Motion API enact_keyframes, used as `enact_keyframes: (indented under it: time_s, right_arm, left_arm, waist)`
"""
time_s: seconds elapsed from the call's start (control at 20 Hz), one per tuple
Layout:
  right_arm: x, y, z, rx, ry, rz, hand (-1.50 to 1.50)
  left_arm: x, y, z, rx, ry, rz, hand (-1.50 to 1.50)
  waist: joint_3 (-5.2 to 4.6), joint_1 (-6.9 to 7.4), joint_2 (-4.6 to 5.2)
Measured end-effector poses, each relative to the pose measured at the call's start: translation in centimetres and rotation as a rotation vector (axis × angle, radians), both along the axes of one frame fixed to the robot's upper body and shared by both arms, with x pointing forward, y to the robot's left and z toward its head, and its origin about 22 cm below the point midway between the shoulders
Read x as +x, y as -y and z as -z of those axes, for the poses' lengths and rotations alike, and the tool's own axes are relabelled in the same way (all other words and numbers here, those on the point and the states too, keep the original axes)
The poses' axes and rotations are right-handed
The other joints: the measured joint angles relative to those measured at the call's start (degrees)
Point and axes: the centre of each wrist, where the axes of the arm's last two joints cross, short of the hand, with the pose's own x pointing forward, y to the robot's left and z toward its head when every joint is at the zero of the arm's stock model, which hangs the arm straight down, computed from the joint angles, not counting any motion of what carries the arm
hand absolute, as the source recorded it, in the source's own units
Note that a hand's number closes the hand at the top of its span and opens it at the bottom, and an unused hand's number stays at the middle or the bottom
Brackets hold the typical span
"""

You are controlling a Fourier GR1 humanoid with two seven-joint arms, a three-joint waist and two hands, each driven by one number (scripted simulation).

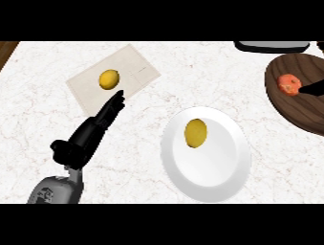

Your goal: Pick the squash from the plate and place it in the bowl

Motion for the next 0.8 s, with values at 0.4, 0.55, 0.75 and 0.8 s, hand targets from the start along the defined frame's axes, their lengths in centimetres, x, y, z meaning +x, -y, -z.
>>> enact_keyframes:
  time_s: [0.4, 0.55, 0.75, 0.8]
  right_arm:
    - [-0.7, 3.0, -2.0, 0.189, 0.245, 0.138, -1.50]
    - [-1.7, 5.2, -2.7, 0.275, 0.289, 0.196, -1.50]
    - [-4.7, 9.1, -2.5, 0.351, 0.337, 0.270, -1.50]
    - [-5.8, 10.3, -2.3, 0.365, 0.353, 0.290, -1.50]
  left_arm:
    - [0.0, -0.6, -0.3, 0.003, -0.004, -0.017, 0.00]
    - [-0.4, -0.5, 0.2, 0.003, -0.004, -0.014, 0.00]
    - [-0.2, -0.5, -0.2, 0.001, -0.007, -0.022, 0.00]
    - [-0.4, -0.7, -0.1, 0.001, -0.006, -0.026, 0.00]
  waist:
    - [-0.02, -0.66, -0.25]
    - [-0.03, -0.69, -0.26]
    - [-0.01, -1.01, -0.30]
    - [0.00, -1.10, -0.31]
